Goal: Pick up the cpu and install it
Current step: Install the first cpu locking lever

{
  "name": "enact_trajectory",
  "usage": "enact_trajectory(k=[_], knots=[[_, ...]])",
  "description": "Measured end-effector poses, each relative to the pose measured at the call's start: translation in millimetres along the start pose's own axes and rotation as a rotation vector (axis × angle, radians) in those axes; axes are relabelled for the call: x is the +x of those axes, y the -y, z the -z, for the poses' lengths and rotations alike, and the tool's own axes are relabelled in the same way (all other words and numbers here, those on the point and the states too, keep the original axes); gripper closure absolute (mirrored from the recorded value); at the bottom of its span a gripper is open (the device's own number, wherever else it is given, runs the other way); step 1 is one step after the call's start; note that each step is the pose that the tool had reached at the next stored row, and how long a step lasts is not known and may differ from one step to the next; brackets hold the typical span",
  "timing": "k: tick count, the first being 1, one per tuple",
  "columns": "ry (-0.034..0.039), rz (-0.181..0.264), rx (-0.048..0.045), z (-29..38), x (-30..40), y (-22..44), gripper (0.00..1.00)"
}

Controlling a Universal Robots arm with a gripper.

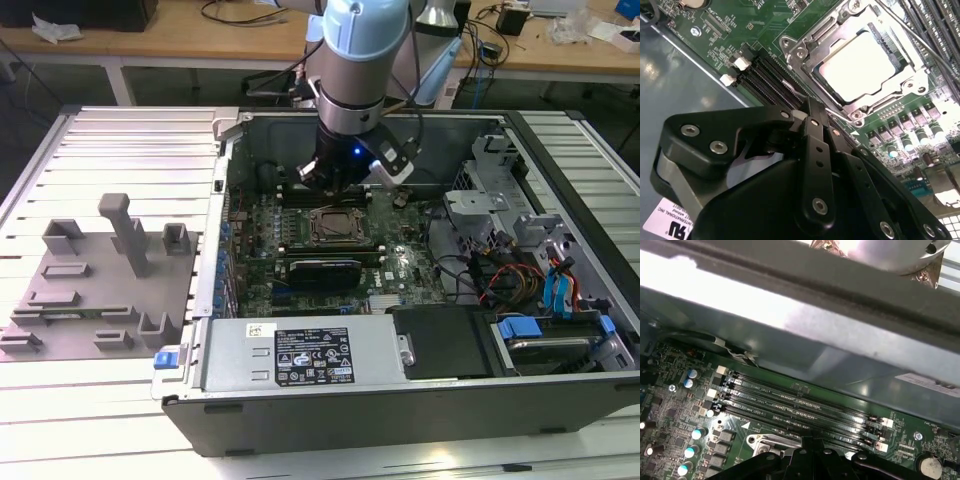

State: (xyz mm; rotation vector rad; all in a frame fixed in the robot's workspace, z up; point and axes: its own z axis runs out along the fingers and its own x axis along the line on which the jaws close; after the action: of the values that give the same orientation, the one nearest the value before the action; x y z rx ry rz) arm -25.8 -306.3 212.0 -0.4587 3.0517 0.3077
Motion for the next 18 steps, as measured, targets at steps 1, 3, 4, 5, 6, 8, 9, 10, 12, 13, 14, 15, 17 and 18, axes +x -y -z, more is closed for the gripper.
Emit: enact_trajectory(k=[1,3,4,5,6,8,9,10,12,13,14,15,17,18], knots=[[0.0002,-0.001,0.0,-0.2,0.0,-0.6,0.89],[0.0006,-0.003,0.0001,-0.5,0.4,-1.1,0.89],[0.001,-0.005,0.0003,-1.0,1.1,-1.4,0.89],[0.0012,-0.006,0.0004,-1.3,1.7,-1.6,0.89],[0.0014,-0.007,0.0004,-1.7,2.0,-1.6,0.89],[0.0018,-0.009,0.0006,-2.5,2.2,-1.5,0.89],[0.0022,-0.011,0.0008,-3.1,2.2,-1.4,0.89],[0.0022,-0.012,0.0017,-3.4,2.3,-1.4,0.89],[0.0017,-0.016,0.0054,-3.8,2.2,-1.2,0.89],[0.0014,-0.018,0.0081,-4.0,2.1,-1.1,0.89],[0.0014,-0.025,0.0133,-4.2,1.7,-0.9,0.89],[0.0013,-0.03,0.017,-4.1,1.2,-0.7,0.89],[0.0022,-0.038,0.0193,-4.4,0.8,-0.5,0.89],[0.0038,-0.046,0.02,-5.7,0.7,-0.3,0.89]])
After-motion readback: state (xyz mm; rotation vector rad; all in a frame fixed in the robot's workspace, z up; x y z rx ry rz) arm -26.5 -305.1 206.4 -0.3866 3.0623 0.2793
